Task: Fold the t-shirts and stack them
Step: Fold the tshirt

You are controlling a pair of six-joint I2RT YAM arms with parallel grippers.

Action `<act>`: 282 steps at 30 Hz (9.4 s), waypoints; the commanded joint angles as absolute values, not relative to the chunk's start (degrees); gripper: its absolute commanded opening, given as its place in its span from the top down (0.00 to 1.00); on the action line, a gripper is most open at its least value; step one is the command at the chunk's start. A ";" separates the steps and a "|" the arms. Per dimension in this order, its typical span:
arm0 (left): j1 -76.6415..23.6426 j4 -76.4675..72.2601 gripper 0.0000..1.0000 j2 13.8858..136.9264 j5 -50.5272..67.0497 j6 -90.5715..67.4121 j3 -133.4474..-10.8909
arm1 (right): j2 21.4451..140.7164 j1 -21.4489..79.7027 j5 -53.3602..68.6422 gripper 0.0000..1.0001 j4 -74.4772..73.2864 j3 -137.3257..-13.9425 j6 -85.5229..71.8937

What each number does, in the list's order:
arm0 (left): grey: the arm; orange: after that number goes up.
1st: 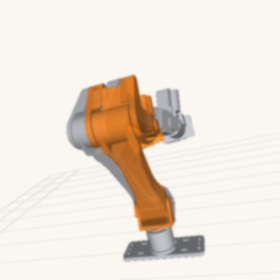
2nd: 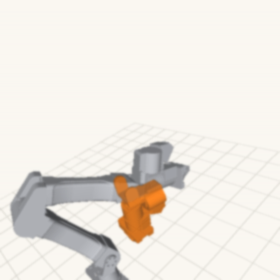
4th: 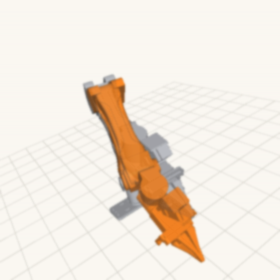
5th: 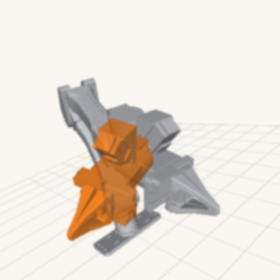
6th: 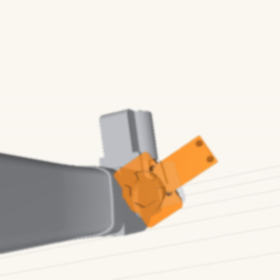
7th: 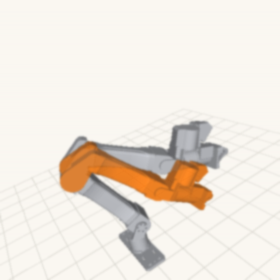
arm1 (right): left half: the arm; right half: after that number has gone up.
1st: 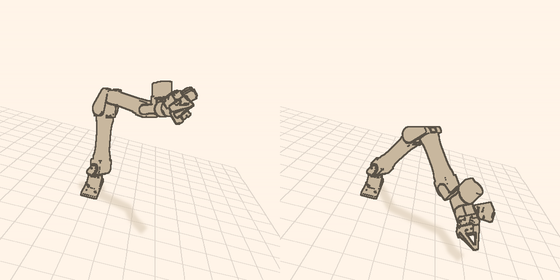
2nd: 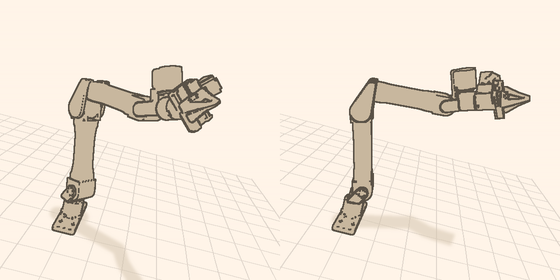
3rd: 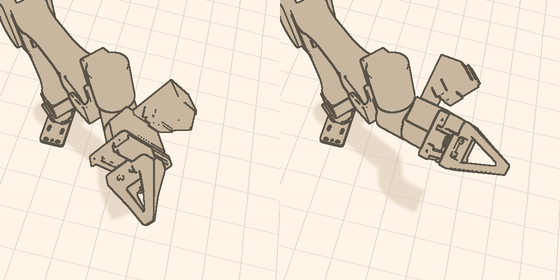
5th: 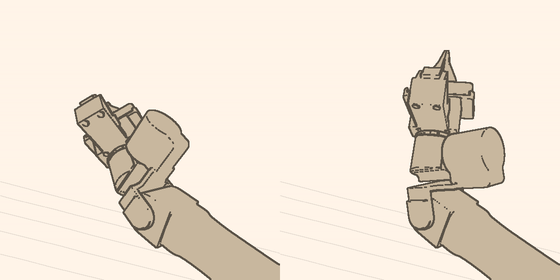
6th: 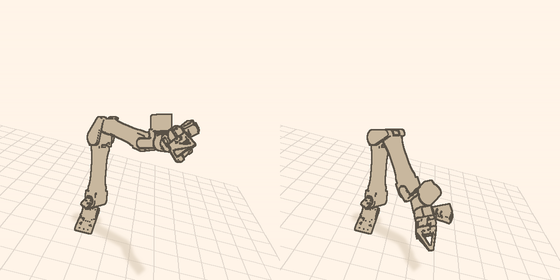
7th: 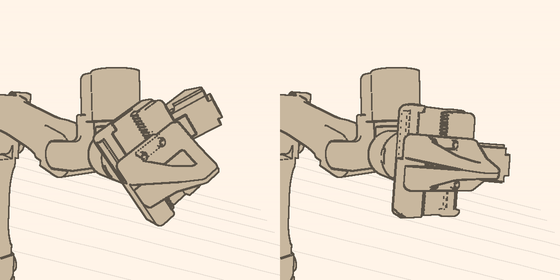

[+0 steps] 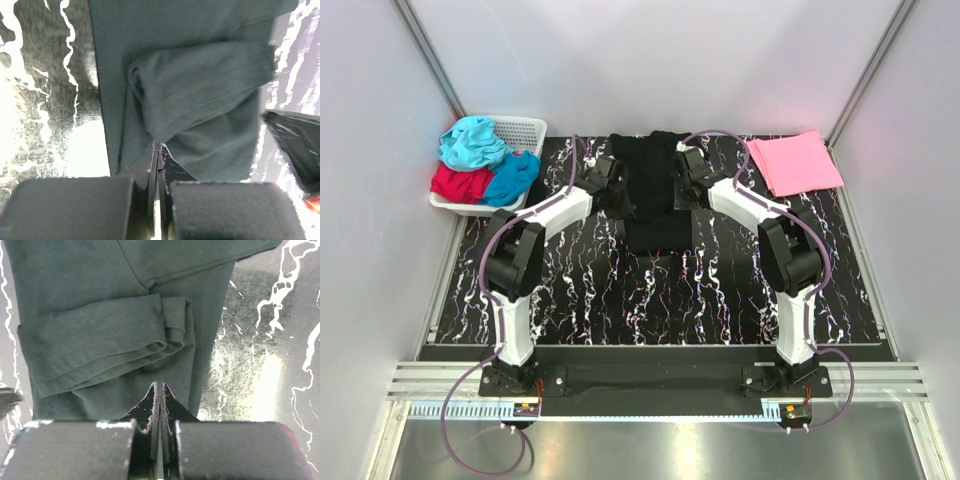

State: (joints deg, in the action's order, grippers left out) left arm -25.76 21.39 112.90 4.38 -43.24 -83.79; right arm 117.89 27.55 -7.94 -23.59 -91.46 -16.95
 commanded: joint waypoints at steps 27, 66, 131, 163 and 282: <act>-26.72 26.37 1.00 121.99 3.96 -43.95 -96.50 | 127.00 27.86 -6.24 1.00 -22.24 -99.23 -15.21; -20.13 27.33 1.00 124.12 -3.17 -39.73 -109.70 | 135.89 23.91 -10.72 0.92 -36.48 -130.46 -11.07; -24.08 41.31 1.00 146.16 -6.41 -44.12 -134.12 | 149.58 23.29 -7.56 0.85 -34.63 -138.23 -13.71; -21.27 34.19 0.66 114.38 -15.12 -37.80 -99.96 | 124.56 21.71 -17.92 0.51 -31.56 -113.93 -14.06; -39.99 35.07 1.00 77.86 -13.45 -53.71 -67.75 | 81.64 40.69 -12.65 1.00 -40.52 -76.18 -21.98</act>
State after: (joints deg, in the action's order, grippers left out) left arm -40.86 35.20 75.26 -9.98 -56.66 -62.52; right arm 78.63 40.62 -7.20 -40.58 -68.97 -26.50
